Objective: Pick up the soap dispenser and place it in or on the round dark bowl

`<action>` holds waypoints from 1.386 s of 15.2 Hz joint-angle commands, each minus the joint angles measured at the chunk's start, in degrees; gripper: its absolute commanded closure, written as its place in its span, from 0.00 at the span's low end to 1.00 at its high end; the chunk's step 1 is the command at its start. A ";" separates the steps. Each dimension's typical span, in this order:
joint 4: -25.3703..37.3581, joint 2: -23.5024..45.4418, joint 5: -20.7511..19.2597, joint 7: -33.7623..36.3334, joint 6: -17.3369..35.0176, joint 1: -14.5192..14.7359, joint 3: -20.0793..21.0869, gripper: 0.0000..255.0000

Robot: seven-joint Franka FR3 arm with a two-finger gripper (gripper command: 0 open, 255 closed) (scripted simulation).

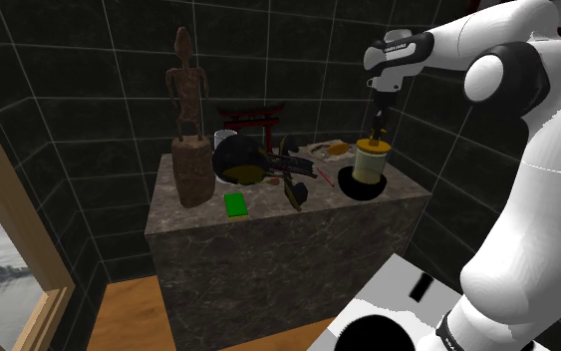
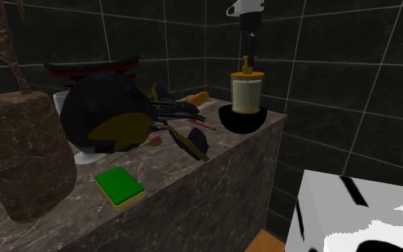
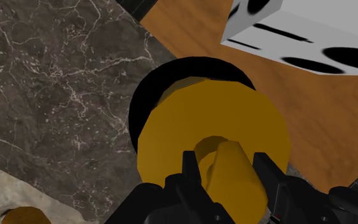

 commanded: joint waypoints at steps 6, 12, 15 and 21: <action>-0.24 -0.01 -0.04 0.04 0.16 0.02 0.00 0.00; 4.20 0.41 0.08 -0.06 -3.88 -0.06 -0.01 0.00; 8.60 1.11 0.26 -0.18 -7.59 -0.17 -0.02 0.00; 8.60 1.11 0.26 -0.18 -7.59 -0.17 -0.02 0.00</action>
